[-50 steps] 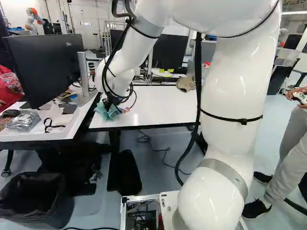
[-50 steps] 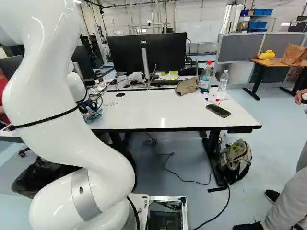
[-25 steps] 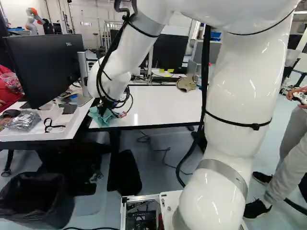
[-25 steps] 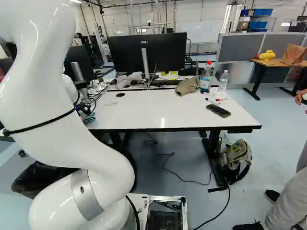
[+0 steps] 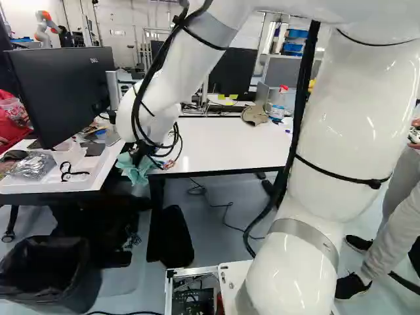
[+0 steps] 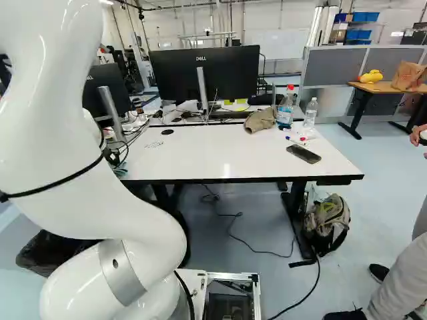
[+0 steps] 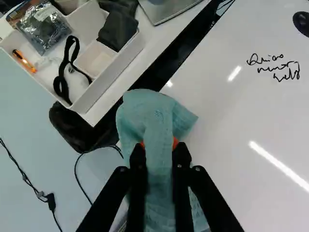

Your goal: Clean the table with the green towel

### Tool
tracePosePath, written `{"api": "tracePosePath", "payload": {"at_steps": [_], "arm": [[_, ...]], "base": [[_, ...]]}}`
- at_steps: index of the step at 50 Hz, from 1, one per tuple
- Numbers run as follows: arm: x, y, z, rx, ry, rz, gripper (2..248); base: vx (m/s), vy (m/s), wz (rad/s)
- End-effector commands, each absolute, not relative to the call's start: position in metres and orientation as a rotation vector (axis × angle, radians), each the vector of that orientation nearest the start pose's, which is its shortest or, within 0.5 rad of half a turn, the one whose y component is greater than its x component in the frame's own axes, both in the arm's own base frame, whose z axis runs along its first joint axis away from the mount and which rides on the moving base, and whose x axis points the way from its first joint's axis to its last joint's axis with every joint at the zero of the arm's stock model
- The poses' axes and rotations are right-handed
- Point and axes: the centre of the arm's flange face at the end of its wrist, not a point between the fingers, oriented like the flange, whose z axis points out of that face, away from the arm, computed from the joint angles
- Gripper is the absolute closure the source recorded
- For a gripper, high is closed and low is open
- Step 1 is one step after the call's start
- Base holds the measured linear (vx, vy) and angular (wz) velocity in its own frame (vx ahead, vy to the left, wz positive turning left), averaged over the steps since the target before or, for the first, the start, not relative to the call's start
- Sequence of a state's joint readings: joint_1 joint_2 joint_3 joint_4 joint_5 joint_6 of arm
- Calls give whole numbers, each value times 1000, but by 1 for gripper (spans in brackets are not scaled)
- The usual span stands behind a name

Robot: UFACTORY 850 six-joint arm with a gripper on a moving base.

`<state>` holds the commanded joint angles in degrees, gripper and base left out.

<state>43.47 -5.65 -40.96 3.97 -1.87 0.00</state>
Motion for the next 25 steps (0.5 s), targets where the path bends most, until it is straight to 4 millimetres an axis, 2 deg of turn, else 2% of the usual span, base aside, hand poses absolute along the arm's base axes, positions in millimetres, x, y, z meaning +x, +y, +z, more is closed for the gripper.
{"api": "tracePosePath", "payload": {"at_steps": [14, 25], "arm": [[317, 292, 416, -2652, -931, -767, 191], [315, 272, 415, -2674, -891, -773, 191]], "base": [[0, 0, 0], [0, 0, 0]]}}
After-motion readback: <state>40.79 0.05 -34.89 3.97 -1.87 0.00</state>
